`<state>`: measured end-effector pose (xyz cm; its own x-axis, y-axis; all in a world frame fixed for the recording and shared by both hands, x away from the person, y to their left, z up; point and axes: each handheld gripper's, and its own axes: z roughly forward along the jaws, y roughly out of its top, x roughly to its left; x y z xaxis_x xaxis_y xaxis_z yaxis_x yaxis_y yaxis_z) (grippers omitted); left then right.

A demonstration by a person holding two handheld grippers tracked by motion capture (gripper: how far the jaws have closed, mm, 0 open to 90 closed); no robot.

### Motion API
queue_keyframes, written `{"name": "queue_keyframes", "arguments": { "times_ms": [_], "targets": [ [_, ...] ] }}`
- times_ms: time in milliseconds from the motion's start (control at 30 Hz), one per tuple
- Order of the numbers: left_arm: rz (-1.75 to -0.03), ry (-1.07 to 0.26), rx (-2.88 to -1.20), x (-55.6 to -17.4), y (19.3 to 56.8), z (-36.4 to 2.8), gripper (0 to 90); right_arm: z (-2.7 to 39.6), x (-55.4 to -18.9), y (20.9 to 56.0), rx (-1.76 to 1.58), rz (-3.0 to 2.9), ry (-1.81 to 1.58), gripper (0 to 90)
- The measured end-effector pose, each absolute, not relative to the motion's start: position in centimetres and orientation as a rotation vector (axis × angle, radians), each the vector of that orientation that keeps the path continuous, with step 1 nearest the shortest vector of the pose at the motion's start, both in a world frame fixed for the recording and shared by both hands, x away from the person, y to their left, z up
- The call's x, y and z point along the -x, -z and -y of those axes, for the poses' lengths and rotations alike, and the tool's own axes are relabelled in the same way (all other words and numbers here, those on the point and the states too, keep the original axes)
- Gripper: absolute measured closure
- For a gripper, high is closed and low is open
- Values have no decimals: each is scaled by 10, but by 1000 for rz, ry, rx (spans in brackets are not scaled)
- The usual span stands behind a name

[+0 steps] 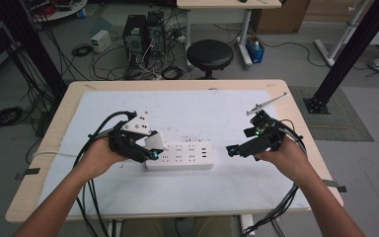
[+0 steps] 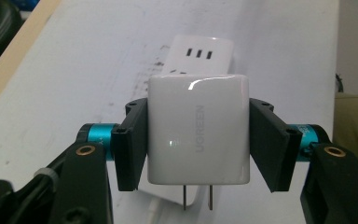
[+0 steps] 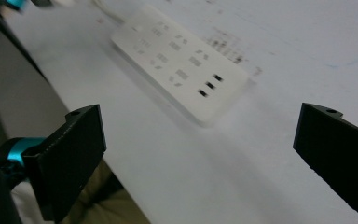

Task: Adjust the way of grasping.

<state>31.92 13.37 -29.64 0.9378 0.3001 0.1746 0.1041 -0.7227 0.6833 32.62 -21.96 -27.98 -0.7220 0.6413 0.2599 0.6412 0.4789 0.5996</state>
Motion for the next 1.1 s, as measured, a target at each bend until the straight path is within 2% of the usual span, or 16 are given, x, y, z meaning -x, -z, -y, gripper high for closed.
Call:
{"name": "queue_keyframes", "arguments": {
  "times_ms": [233, 267, 533, 900, 1100],
  "targets": [
    [-179, -324, -2356, -315, 298, -115, 424, 213, -326, 293, -1289, -2741, -1301, 16],
    [-148, -307, -2352, -313, 299, -107, 424, 212, -327, 300, -1393, -2735, -1434, 16],
    [-97, -289, -2322, -310, 300, -87, 424, 213, -329, 308, -1515, -2719, -1564, 16],
    [-51, -299, -2305, -310, 301, -60, 424, 200, -331, 313, -1664, -2739, -1595, 18],
    [-29, -301, -2294, -309, 302, -51, 424, 193, -334, 321, -1738, -2755, -1591, 51]
  ]
}}
